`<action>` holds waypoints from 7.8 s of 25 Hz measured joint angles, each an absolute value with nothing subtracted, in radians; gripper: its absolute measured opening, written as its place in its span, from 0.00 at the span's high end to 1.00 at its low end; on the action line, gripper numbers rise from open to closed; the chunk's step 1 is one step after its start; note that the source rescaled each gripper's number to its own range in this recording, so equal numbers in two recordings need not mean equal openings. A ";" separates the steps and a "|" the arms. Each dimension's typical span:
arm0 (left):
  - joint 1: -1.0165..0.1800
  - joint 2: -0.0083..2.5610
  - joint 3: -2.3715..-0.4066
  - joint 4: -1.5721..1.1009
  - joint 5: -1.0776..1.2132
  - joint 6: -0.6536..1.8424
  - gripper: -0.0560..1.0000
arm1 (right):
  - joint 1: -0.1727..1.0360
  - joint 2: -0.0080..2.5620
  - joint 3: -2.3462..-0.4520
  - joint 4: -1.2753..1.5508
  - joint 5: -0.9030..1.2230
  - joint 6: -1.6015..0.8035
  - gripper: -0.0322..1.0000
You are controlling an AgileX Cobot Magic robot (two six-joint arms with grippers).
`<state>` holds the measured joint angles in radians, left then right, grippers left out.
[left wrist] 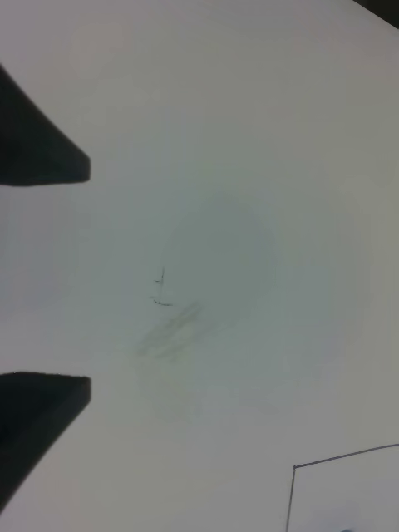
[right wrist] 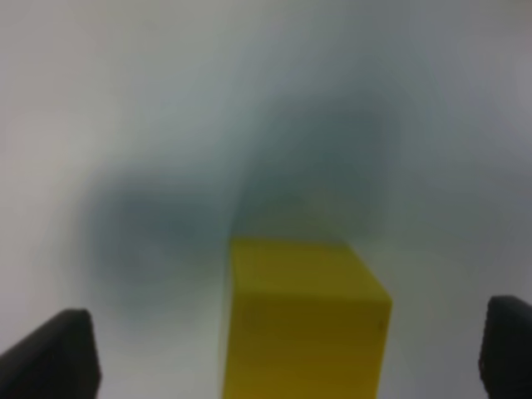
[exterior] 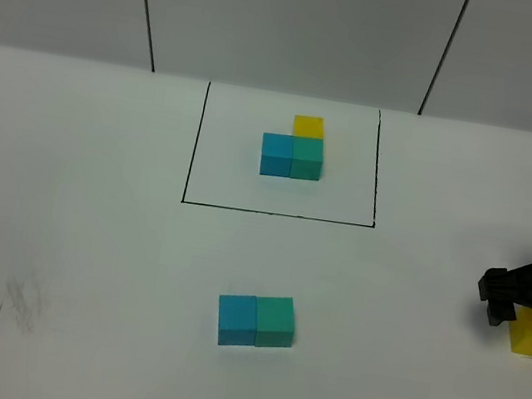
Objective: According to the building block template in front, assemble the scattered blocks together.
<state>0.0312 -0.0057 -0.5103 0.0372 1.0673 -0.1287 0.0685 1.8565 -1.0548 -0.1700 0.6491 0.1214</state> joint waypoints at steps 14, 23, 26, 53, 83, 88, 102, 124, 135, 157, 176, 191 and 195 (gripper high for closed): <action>0.031 -0.006 -0.510 0.037 1.067 -0.128 0.81 | 0.045 1.910 -1.055 -0.142 0.634 0.092 0.94; 0.031 -0.006 -0.510 0.037 1.067 -0.128 0.81 | 0.119 1.745 -1.139 -0.054 0.709 0.099 0.94; 0.031 -0.006 -0.510 0.037 1.067 -0.128 0.81 | 0.211 1.754 -1.234 -0.073 0.782 0.172 0.94; 0.031 -0.006 -0.510 0.037 1.067 -0.128 0.81 | 0.676 2.223 -1.799 -0.164 1.114 0.612 0.94; 0.031 -0.006 -0.510 0.037 1.067 -0.128 0.81 | 0.730 2.283 -1.804 -0.142 1.099 0.680 0.94; 0.031 -0.006 -0.510 0.037 1.067 -0.128 0.81 | 0.730 2.300 -1.804 -0.137 1.102 0.682 0.94; 0.031 -0.006 -0.510 0.037 1.067 -0.128 0.81 | 0.731 2.320 -1.805 -0.117 1.099 0.691 0.94; 0.031 -0.006 -0.510 0.037 1.067 -0.130 0.81 | 0.731 2.328 -1.813 -0.090 1.088 0.671 0.94; 0.031 -0.006 -0.510 0.037 1.067 -0.129 0.81 | 0.731 2.341 -1.813 -0.074 1.054 0.632 0.80; 0.031 -0.006 -0.510 0.037 1.067 -0.129 0.81 | 0.664 2.039 -1.813 -0.406 1.204 0.427 0.00; 0.031 -0.006 -0.510 0.037 1.067 -0.129 0.81 | -0.105 1.493 -1.678 -0.117 1.215 -0.456 0.19; 0.031 -0.006 -0.510 0.037 1.067 -0.129 0.81 | -0.224 0.642 -1.112 0.010 1.219 -0.384 0.32; 0.031 -0.006 -0.510 0.037 1.067 -0.129 0.81 | -0.224 0.362 -0.947 0.079 1.196 -0.375 0.32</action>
<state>0.0312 -0.0057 -0.5103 0.0372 1.0673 -0.1289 -0.2242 0.3617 -0.9472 0.0785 1.1964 -0.3747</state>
